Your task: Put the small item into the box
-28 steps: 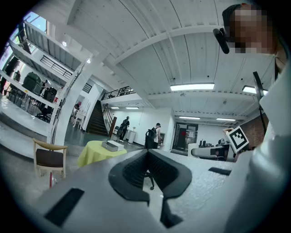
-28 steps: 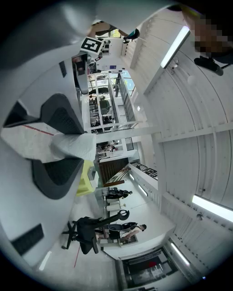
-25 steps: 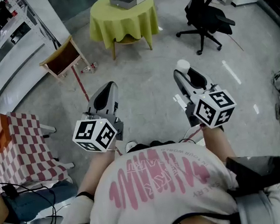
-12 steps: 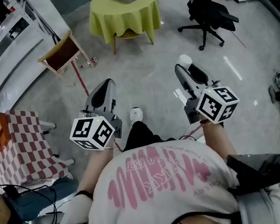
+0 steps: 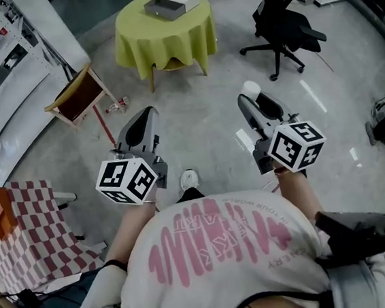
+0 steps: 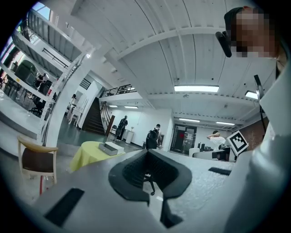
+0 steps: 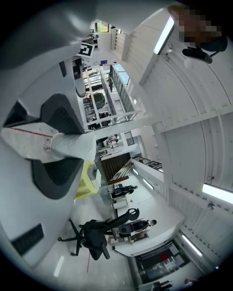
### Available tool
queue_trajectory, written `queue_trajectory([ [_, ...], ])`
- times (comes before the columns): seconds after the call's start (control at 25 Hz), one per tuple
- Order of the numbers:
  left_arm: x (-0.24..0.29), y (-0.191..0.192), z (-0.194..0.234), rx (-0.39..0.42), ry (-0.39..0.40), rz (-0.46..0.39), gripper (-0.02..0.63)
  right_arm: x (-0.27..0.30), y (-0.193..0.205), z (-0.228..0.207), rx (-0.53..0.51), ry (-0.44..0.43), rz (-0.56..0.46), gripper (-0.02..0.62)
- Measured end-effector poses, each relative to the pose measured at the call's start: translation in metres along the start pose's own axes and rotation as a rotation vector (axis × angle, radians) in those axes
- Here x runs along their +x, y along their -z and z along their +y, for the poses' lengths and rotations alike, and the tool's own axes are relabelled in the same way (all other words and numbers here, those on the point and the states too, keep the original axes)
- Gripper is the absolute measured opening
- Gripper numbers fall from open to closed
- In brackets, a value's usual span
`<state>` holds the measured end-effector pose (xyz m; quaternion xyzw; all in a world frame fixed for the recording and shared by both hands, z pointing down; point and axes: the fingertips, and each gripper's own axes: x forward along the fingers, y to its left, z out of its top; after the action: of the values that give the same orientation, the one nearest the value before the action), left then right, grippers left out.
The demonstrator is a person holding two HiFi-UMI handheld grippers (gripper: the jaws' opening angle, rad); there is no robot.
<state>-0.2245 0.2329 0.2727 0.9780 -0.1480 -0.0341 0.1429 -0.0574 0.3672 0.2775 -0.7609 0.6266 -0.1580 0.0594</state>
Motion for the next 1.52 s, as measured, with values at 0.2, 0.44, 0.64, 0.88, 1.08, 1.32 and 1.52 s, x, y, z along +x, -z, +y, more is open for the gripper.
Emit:
queue_trajectory([
  [0.2, 0.046, -0.028, 0.045, 0.007, 0.026, -0.011, 0.006, 0.059, -0.029, -0.009, 0.004, 0.017, -0.021, 0.163],
  [0.44, 0.089, -0.059, 0.102, 0.014, 0.055, -0.022, 0.006, 0.129, -0.06, -0.007, -0.014, 0.026, -0.052, 0.163],
  [0.64, 0.115, -0.07, 0.144, 0.016, 0.071, -0.029, 0.006, 0.174, -0.064, -0.007, -0.016, 0.044, -0.056, 0.163],
  [0.88, 0.128, -0.05, 0.186, -0.031, 0.05, 0.017, 0.006, 0.211, -0.04, -0.012, 0.003, 0.069, 0.014, 0.163],
  [1.08, 0.132, -0.047, 0.204, -0.055, 0.044, 0.023, 0.006, 0.227, -0.043, -0.009, -0.025, 0.071, 0.029, 0.163],
  [1.32, 0.132, -0.049, 0.22, -0.055, 0.034, 0.015, 0.006, 0.25, -0.041, -0.004, -0.035, 0.05, 0.047, 0.163],
  [1.52, 0.137, -0.047, 0.225, -0.063, 0.026, 0.024, 0.006, 0.265, -0.037, -0.001, -0.035, 0.024, 0.075, 0.163],
])
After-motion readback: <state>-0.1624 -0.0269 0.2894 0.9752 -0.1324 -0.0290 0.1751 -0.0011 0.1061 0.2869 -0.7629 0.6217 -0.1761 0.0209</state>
